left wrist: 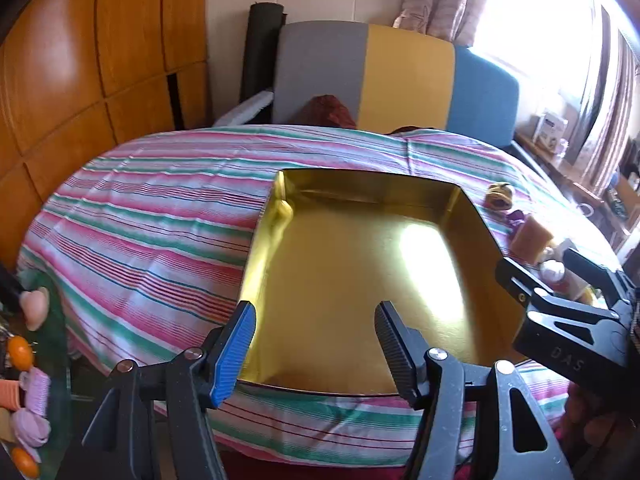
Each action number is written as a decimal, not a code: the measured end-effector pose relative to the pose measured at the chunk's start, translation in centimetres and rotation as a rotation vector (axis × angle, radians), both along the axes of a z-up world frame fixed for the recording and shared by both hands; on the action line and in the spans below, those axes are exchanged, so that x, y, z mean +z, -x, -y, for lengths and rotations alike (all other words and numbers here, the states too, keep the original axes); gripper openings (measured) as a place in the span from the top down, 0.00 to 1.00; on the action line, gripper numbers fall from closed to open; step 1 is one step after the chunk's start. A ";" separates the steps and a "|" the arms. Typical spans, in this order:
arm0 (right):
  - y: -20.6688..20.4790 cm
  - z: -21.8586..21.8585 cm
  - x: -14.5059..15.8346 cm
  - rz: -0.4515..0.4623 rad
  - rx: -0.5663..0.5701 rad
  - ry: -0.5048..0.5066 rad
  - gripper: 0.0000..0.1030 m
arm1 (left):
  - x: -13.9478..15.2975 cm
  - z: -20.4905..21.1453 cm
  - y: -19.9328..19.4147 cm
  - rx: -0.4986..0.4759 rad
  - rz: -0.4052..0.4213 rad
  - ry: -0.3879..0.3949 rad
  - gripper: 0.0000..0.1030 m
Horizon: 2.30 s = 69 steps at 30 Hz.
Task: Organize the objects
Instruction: 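Move both grippers from the gold tray toward the items on the table, then grasp the yellow sponge with the left gripper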
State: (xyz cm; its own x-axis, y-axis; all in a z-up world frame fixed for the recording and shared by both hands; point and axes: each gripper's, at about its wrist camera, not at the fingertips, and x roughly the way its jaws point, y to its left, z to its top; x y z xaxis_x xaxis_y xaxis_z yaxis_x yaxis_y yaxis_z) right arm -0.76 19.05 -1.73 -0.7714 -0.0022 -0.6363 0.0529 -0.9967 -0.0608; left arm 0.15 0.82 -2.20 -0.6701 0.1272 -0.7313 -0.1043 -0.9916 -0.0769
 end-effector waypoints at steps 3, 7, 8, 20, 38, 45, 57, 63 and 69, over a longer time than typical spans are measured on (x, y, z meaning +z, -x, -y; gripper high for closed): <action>0.1 -0.2 0.0 -0.002 0.004 -0.003 0.00 | -0.4 -0.2 0.3 -0.020 0.046 -0.032 0.39; 0.3 -0.6 -0.1 0.001 0.001 -0.003 0.00 | -0.9 -1.5 0.3 -0.041 0.066 -0.007 0.39; 0.3 -0.7 -0.1 0.003 -0.001 -0.002 0.00 | -0.9 -1.8 0.2 -0.047 0.063 0.003 0.39; 1.0 -3.3 -0.6 0.025 -0.039 0.002 0.00 | -0.8 -3.6 1.0 -0.105 0.081 -0.016 0.35; 0.0 -24.7 1.8 0.031 -0.446 0.174 0.00 | 0.8 -11.3 3.1 -0.327 0.140 -0.099 0.33; -1.1 -32.1 -0.4 0.039 -0.594 0.305 0.00 | 1.5 -17.2 4.1 -0.445 0.134 -0.079 0.36; -0.8 -33.2 -1.9 0.070 -0.589 0.462 0.00 | -0.2 -26.5 8.7 -0.530 0.112 0.041 0.39; -0.6 -33.0 -2.1 0.071 -0.552 0.485 0.00 | -2.2 -30.9 11.3 -0.599 0.120 0.131 0.30; -0.5 -33.3 -2.3 0.075 -0.537 0.519 0.00 | -3.8 -33.9 13.6 -0.669 0.136 0.171 0.20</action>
